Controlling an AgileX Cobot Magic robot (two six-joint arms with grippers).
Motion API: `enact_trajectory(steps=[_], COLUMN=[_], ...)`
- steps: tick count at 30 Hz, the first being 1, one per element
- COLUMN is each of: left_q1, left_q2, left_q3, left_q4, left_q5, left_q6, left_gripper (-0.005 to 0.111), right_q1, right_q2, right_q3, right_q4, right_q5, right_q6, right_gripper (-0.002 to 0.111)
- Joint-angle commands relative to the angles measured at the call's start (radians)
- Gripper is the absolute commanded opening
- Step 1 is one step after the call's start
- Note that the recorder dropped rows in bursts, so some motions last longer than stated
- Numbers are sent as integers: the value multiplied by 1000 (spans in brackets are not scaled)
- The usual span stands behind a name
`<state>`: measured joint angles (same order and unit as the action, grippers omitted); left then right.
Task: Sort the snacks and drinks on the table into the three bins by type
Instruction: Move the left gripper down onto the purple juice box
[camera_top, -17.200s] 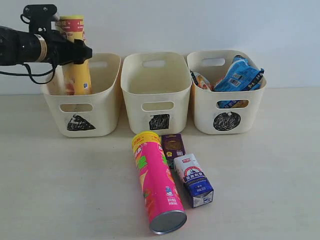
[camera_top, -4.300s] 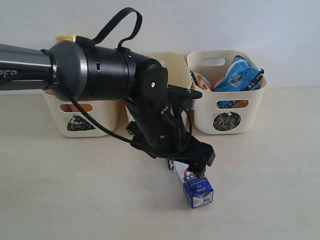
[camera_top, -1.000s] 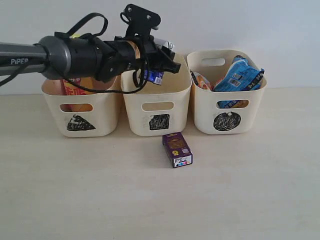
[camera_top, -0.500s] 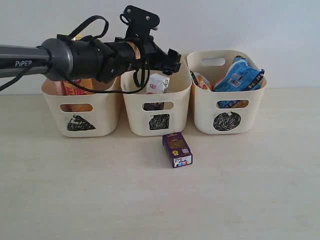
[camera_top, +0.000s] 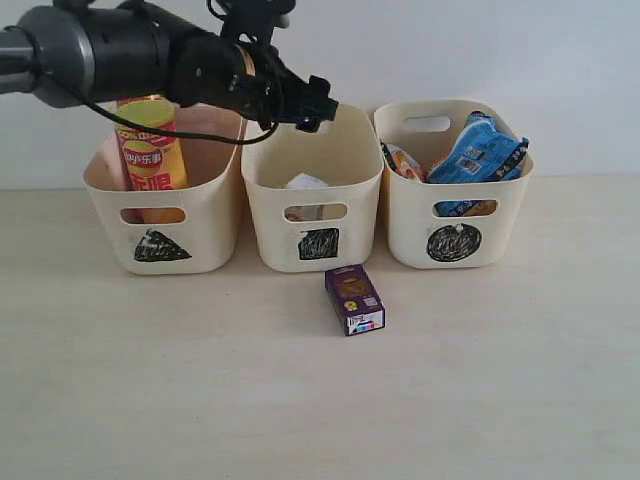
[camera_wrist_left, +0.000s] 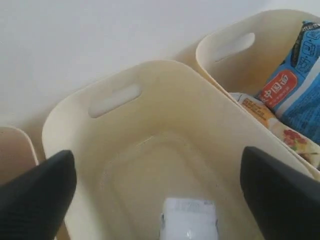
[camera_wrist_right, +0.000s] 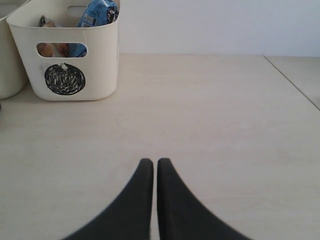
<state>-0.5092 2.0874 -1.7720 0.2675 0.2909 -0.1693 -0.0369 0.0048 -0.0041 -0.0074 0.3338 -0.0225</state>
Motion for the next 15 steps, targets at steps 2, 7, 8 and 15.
enact_trajectory(steps=[2, 7, 8, 15], left_q1=[-95, -152, -158, -166], left_q2=[-84, -139, -151, -177], left_q3=[-6, -6, -6, -6], left_q4=[-25, -25, -25, -207], left_q5=[173, 403, 457, 683], left_q6=[73, 83, 85, 135], left_gripper=[78, 28, 13, 4], right_q1=[-3, -3, -3, -3], right_q2=[-5, -5, -5, -5], right_q3=[4, 4, 4, 4], right_q4=[2, 2, 2, 2], right_q5=[-3, -3, -3, -3], right_q6=[-2, -2, -2, -2], right_gripper=[0, 0, 0, 0])
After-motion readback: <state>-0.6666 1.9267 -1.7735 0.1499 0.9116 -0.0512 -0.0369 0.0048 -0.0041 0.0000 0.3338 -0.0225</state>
